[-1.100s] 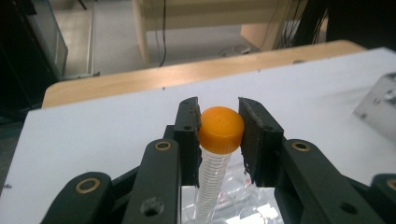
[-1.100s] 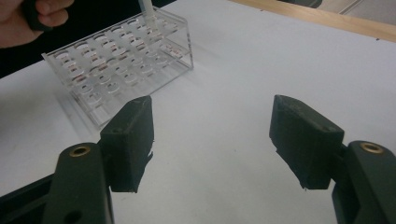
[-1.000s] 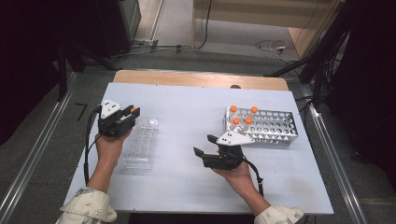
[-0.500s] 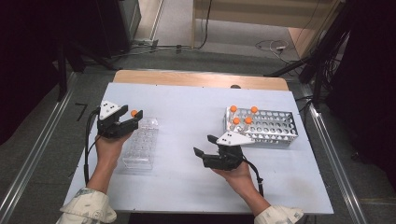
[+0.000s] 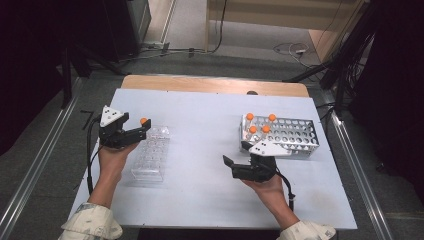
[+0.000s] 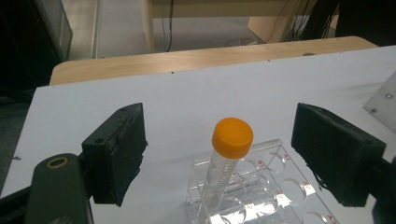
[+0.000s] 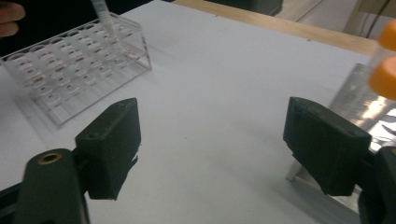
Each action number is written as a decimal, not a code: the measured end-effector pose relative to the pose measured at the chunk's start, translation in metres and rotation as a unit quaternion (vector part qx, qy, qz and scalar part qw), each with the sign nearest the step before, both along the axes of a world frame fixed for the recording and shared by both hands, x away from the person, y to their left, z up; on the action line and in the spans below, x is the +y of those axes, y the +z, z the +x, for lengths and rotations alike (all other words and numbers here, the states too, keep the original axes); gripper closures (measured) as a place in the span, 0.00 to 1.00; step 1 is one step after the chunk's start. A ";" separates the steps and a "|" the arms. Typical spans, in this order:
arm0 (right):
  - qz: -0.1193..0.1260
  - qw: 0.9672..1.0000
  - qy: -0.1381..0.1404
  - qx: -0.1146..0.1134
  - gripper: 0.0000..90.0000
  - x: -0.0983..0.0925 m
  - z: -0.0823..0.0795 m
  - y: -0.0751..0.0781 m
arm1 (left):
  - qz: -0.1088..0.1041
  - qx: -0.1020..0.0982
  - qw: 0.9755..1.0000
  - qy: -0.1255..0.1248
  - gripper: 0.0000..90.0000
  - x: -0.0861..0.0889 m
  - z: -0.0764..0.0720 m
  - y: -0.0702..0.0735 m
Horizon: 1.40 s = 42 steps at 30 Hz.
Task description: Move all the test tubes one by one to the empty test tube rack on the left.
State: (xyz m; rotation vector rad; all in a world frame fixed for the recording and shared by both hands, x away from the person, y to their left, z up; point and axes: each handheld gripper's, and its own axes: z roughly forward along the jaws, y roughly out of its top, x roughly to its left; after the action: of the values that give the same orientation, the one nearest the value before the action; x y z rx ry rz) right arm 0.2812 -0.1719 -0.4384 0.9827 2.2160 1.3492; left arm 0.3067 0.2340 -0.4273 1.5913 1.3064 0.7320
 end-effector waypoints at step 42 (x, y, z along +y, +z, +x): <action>-0.005 0.984 -0.172 -0.040 0.59 -0.061 0.045 -0.020 | -0.014 -0.004 1.000 -0.006 0.21 -0.001 -0.001 0.002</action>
State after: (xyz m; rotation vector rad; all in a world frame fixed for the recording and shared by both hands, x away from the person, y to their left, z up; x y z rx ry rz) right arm 0.3258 -0.2331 -0.4586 1.2189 1.8838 1.1944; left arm 0.3059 0.2326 -0.4255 1.5711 1.2958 0.7082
